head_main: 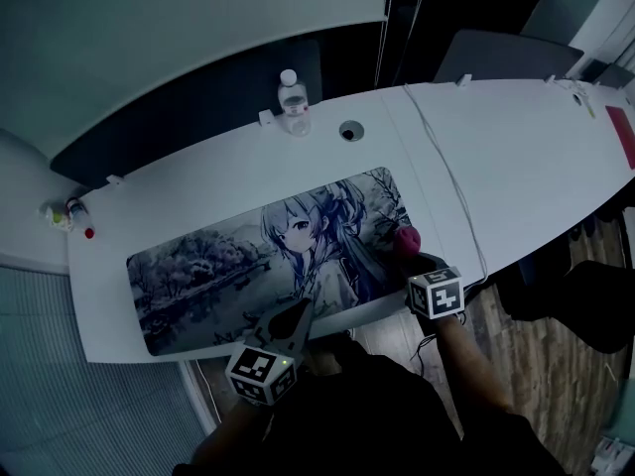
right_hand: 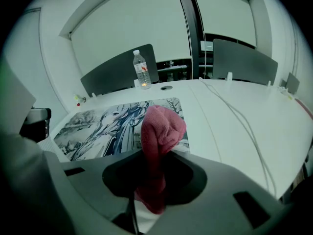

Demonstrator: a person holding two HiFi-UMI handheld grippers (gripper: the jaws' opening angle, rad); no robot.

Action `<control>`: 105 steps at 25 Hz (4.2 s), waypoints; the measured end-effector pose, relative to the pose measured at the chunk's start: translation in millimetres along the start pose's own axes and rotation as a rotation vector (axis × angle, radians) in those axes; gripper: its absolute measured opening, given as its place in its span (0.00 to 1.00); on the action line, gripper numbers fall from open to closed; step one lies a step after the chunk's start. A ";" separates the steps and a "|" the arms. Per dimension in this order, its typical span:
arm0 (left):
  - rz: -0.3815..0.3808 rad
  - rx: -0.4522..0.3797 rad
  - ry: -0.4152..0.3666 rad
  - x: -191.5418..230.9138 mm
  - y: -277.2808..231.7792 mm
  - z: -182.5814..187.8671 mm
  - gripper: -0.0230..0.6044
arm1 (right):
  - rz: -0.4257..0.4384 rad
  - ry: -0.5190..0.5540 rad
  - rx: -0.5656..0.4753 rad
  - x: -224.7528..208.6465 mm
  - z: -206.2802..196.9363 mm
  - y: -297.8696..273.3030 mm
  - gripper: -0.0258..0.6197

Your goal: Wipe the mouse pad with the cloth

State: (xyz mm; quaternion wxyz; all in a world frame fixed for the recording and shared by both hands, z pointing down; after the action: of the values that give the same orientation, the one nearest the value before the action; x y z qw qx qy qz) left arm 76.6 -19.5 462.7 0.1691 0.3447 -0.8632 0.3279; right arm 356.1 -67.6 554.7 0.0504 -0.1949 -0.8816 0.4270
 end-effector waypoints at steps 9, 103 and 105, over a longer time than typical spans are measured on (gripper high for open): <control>0.026 -0.017 -0.011 4.2 3.0 1.0 0.04 | -0.081 0.100 0.050 -29.8 32.2 -19.3 0.22; 0.391 -0.234 0.223 266.6 403.3 -78.2 0.04 | 0.317 0.746 0.160 600.8 146.8 -191.7 0.22; 0.391 -0.242 0.225 269.3 406.6 -77.6 0.04 | 0.322 0.762 0.162 609.0 144.9 -191.7 0.22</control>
State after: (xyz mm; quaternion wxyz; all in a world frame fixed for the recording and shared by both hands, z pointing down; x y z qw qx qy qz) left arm -395.2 125.6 475.8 0.2374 0.1099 -0.9222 0.2849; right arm -298.2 -45.6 564.3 0.3205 -0.4694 -0.7219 0.3948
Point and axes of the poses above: the fingertips, and each gripper's own axes: y backward along the fingers, x to its left, z out of its top, the point moved 7 cm from there along y, backward along the fingers, and after that the axes turned 11 degrees about y, right-handed, at the moved point
